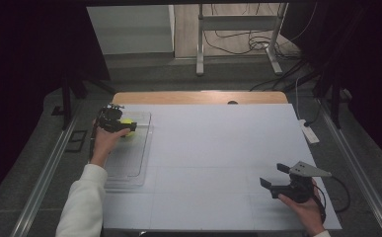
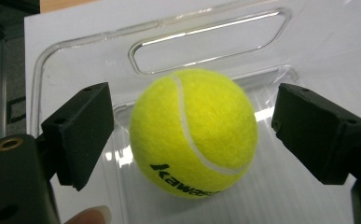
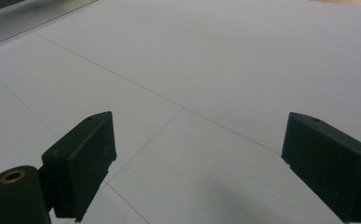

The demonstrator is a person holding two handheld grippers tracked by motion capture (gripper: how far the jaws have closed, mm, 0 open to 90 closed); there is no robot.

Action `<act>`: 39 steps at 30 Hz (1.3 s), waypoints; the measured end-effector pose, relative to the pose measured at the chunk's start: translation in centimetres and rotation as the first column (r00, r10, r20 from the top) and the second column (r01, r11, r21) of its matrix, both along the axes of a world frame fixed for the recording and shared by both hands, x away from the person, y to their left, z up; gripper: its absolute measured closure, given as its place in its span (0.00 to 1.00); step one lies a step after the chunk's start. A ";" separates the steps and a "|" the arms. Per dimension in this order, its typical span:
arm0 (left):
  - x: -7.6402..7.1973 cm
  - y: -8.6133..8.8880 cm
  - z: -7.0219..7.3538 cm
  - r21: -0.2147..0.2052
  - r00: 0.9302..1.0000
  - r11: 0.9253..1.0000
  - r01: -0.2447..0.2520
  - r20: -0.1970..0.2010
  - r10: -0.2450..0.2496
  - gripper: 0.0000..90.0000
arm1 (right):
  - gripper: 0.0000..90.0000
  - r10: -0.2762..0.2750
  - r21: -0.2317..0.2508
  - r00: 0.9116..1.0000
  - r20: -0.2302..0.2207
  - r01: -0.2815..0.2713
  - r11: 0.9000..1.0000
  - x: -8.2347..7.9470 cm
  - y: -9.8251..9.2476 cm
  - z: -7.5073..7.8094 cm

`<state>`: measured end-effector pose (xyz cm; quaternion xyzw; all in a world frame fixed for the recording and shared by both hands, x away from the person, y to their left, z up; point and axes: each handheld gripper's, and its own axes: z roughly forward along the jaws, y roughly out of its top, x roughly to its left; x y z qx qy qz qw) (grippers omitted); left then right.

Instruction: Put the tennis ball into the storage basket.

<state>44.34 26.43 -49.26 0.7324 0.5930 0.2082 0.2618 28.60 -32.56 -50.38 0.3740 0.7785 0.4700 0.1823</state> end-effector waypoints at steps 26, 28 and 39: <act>-5.2 -0.5 3.0 -0.198 0.976 0.971 0.132 0.196 -0.093 0.15 | 0.11 -0.005 -0.004 1.000 0.004 0.005 1.000 -0.2 -0.2 0.1; -5.8 -0.6 3.2 -0.209 0.972 0.966 0.154 0.209 -0.110 0.15 | 0.11 -0.010 -0.005 1.000 0.003 0.010 1.000 -0.2 -0.3 0.1; -8.6 -1.8 4.1 -0.260 0.944 0.930 0.259 0.273 -0.187 0.15 | 0.11 -0.023 -0.002 1.000 0.007 0.023 1.000 -0.3 -0.6 0.2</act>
